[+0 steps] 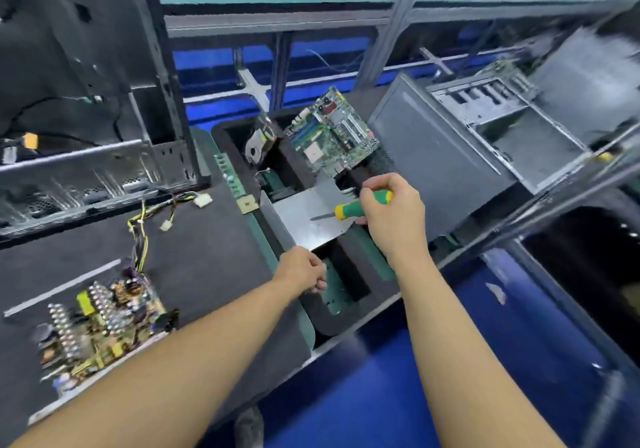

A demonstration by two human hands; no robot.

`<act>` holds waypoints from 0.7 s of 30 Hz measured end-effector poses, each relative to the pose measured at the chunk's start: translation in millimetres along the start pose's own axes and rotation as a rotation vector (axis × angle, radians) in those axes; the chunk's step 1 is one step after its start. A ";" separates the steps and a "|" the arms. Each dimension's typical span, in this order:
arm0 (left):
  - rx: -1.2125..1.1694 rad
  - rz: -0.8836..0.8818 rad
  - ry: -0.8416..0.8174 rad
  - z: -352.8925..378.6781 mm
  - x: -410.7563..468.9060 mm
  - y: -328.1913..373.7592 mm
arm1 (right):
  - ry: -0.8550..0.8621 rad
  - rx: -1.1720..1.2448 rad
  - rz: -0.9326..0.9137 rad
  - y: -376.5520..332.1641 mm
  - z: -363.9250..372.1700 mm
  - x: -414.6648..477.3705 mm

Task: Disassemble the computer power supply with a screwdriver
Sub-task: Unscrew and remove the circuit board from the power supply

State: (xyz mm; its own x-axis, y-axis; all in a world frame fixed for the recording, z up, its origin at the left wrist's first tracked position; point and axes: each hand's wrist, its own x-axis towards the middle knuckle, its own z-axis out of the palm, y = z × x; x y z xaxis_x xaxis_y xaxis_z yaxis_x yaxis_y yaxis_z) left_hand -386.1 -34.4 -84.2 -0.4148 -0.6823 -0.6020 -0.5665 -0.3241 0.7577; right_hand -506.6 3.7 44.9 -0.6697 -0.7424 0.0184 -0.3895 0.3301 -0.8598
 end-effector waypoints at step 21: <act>-0.076 0.307 0.457 -167.8 -96.6 -50.3 | -0.238 0.238 -0.303 -90.4 102.0 -51.5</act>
State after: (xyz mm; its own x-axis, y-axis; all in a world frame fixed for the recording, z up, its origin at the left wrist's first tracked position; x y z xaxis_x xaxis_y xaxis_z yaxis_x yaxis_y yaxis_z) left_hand -198.1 -62.1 -21.8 -0.1920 -0.9622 -0.1930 -0.4079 -0.1006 0.9075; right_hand -372.4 -47.4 69.6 -0.3732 -0.9074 0.1932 -0.3708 -0.0450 -0.9276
